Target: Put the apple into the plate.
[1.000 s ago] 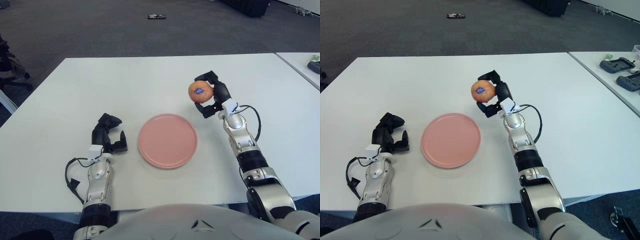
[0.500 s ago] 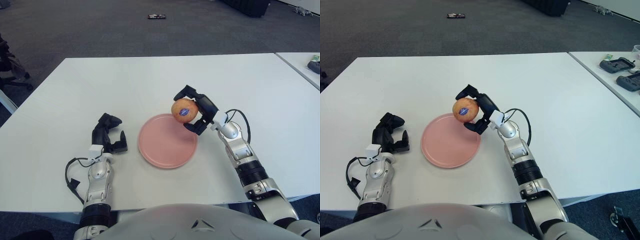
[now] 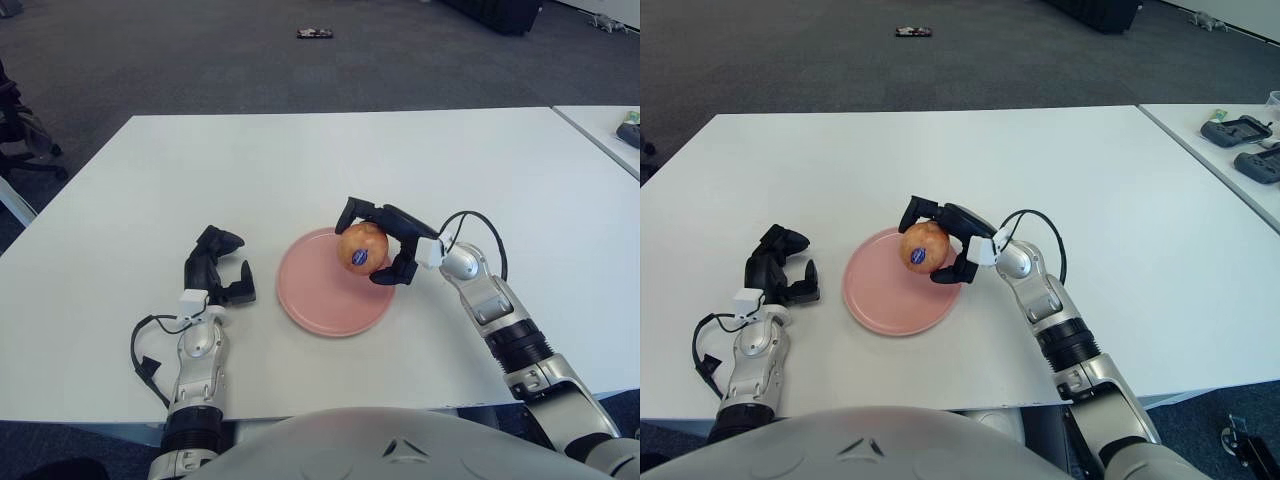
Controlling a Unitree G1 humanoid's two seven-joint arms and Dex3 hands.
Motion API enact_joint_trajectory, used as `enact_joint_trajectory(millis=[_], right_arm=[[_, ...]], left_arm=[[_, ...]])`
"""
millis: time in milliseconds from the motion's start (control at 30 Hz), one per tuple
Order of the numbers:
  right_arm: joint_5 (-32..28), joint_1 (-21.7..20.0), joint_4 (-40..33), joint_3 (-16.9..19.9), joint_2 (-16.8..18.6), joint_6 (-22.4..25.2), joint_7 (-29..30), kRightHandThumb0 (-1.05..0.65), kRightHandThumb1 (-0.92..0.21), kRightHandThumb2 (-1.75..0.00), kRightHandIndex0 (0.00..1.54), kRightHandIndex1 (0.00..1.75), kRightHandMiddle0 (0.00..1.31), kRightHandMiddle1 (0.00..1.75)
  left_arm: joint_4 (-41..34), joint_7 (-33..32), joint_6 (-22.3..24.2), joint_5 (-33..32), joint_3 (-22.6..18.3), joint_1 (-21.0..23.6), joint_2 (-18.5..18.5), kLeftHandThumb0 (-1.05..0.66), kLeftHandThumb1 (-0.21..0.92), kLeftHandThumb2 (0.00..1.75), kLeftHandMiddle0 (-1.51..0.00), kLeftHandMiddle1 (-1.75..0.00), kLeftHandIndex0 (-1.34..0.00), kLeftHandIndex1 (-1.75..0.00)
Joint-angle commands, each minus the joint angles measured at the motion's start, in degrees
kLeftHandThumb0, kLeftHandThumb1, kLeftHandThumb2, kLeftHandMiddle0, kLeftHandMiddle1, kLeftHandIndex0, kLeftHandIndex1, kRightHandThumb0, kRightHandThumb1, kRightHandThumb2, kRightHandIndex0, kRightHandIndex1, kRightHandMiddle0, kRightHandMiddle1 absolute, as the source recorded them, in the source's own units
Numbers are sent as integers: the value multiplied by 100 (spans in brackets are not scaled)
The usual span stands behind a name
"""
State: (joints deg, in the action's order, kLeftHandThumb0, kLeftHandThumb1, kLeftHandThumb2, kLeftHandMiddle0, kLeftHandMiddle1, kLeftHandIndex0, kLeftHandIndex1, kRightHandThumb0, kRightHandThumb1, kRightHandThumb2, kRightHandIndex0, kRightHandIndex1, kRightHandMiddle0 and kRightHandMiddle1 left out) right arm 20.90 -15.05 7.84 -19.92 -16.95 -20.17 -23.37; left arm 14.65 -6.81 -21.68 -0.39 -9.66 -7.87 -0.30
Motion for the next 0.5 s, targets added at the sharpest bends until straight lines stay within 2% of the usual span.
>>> enact_joint_trajectory(millis=[0,300,400,467], right_arm=[[346,-159,-93,-109,-10,43,184,0,9,-175,95,164,69,175],[833,-169,51,-320,36,94,400,0,10,-175,96,164,69,175],[1250,-218,120,-441,1,277,522,0,10,-175,96,163,69,175],[1508,-240,141,-518,-33,404,585,-1,9,-174,93,169,72,169]], left_arm=[[171,-37,185,32,49,-109,-57,-1,-7,175,-93,-175,-67,-169],[187,-17,167,27,58,-96,-43,-1,-7,175,-93,-175,-68,-169],[178,-15,174,18,58,-92,-44,-1,-7,175,-93,-175,-68,-169],[176,-1,180,3,56,-92,-41,-1,-7,175,-93,-175,-67,-169]])
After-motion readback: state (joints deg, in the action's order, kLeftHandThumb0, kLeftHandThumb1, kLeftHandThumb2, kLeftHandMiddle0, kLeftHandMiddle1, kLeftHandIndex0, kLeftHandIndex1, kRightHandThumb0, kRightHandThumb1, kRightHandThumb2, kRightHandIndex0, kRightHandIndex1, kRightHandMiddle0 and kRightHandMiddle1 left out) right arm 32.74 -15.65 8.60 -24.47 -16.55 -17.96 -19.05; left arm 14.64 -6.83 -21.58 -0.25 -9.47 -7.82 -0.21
